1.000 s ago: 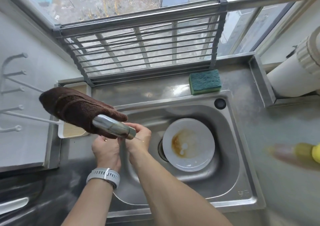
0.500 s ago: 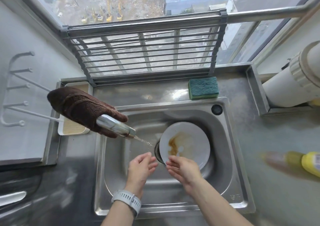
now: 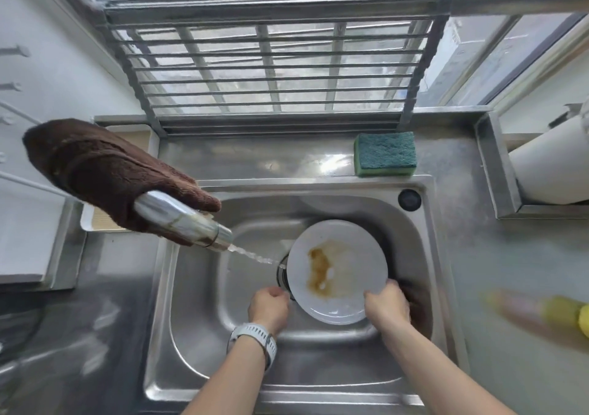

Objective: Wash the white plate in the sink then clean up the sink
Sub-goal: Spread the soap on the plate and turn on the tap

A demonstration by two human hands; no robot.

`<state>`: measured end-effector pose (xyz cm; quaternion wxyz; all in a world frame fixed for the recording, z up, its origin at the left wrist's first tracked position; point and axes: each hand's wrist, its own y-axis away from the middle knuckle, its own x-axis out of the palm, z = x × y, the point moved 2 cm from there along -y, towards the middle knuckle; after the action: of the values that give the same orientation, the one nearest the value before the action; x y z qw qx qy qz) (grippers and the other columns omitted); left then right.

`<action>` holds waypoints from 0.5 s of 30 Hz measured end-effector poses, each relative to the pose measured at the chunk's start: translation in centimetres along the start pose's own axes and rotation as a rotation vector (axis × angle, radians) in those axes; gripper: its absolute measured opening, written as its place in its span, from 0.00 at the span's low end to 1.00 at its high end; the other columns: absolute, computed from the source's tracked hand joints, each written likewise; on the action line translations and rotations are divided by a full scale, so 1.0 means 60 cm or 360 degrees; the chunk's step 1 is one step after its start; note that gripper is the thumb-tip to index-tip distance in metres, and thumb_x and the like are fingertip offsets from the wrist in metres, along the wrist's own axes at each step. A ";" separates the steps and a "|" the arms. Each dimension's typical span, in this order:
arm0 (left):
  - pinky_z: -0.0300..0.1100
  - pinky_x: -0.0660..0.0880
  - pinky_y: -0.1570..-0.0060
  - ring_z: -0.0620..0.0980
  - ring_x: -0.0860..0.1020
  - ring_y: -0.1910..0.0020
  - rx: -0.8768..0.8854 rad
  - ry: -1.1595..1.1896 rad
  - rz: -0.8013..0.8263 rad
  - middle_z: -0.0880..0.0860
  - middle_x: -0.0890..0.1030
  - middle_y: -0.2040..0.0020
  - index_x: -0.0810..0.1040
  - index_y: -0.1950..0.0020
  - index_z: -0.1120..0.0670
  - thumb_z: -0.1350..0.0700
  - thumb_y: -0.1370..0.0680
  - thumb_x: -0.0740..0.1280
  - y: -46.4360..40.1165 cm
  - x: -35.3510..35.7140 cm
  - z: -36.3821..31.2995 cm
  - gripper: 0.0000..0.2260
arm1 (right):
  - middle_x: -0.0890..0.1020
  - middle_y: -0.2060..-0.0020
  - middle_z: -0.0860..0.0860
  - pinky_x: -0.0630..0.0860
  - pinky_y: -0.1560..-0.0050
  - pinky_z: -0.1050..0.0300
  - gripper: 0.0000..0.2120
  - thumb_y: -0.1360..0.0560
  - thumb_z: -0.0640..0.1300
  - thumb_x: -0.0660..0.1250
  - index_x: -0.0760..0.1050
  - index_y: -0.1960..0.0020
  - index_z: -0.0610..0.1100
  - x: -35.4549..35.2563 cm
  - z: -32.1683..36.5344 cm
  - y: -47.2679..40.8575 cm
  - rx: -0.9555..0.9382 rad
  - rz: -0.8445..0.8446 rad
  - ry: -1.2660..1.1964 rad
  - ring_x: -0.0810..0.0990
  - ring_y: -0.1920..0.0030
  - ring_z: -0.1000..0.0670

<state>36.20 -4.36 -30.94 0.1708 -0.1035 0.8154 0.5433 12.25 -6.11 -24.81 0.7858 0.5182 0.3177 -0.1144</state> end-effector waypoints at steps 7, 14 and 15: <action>0.52 0.84 0.48 0.58 0.87 0.53 0.0121 -0.0244 -0.0036 0.53 0.88 0.58 0.82 0.53 0.49 0.49 0.37 0.71 -0.025 0.009 -0.007 0.14 | 0.76 0.35 0.38 0.74 0.39 0.48 0.21 0.24 0.41 0.65 0.70 0.33 0.37 0.029 0.008 -0.016 -0.0014 0.0043 0.0165 0.76 0.36 0.36; 0.51 0.84 0.47 0.57 0.87 0.53 0.0141 -0.0339 -0.0122 0.51 0.88 0.57 0.82 0.55 0.49 0.55 0.31 0.73 -0.034 -0.020 -0.005 0.06 | 0.83 0.42 0.42 0.78 0.44 0.52 0.17 0.28 0.43 0.68 0.79 0.39 0.42 0.028 0.008 -0.003 -0.0068 0.0182 0.0258 0.81 0.41 0.39; 0.51 0.84 0.47 0.57 0.87 0.52 0.0144 -0.0342 -0.0119 0.51 0.88 0.56 0.82 0.55 0.49 0.55 0.31 0.73 -0.032 -0.022 -0.007 0.06 | 0.83 0.43 0.42 0.78 0.44 0.52 0.17 0.28 0.44 0.68 0.79 0.40 0.42 0.026 0.010 0.004 -0.0076 0.0195 0.0269 0.81 0.41 0.39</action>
<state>38.01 -5.50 -31.94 0.2819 -0.0673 0.8116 0.5072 13.79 -6.30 -25.43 0.7740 0.5254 0.3531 -0.0145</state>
